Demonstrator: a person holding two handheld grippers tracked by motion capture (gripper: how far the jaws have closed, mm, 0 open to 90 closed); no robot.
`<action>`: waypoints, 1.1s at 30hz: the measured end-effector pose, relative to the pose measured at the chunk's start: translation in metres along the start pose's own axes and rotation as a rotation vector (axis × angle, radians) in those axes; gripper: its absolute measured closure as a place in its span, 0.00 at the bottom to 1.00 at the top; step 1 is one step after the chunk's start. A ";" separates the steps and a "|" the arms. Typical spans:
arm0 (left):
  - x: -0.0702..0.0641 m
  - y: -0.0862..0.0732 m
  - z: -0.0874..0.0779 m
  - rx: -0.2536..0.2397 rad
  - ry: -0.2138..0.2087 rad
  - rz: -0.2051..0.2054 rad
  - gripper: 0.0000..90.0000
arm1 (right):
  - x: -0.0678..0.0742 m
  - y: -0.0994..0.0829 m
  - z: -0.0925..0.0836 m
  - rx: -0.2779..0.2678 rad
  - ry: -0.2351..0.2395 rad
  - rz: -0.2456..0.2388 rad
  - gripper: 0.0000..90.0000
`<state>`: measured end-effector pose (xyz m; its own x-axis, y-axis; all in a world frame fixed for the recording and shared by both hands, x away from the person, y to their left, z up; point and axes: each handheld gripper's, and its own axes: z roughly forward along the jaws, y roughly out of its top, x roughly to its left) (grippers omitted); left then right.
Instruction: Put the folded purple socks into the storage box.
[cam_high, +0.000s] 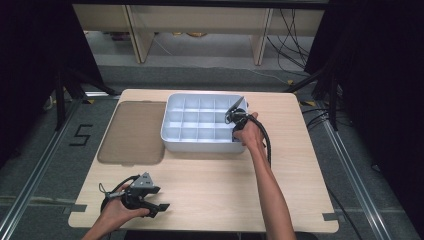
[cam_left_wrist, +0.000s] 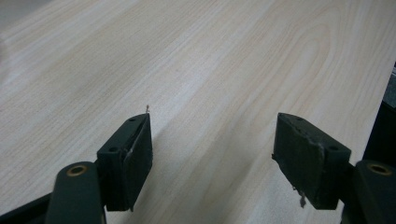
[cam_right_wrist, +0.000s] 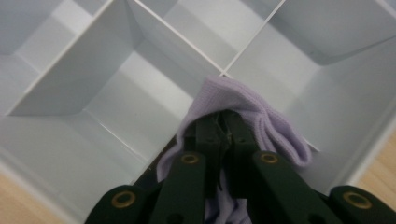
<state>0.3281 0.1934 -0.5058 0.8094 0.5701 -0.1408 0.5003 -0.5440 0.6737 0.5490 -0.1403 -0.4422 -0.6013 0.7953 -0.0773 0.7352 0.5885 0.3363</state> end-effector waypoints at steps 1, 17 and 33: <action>0.000 0.000 0.000 0.002 0.000 0.002 0.31 | -0.001 -0.001 -0.005 -0.008 0.006 -0.005 0.94; 0.000 0.000 0.001 -0.001 -0.002 0.000 0.31 | -0.007 -0.015 -0.054 -0.213 0.038 0.034 0.64; 0.002 0.000 0.000 0.003 0.012 0.000 0.31 | 0.010 -0.033 -0.066 -0.270 0.100 0.055 0.53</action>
<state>0.3300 0.1943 -0.5059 0.8060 0.5770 -0.1321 0.5011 -0.5463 0.6712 0.4985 -0.1615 -0.3916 -0.6008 0.7986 0.0368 0.6658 0.4744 0.5758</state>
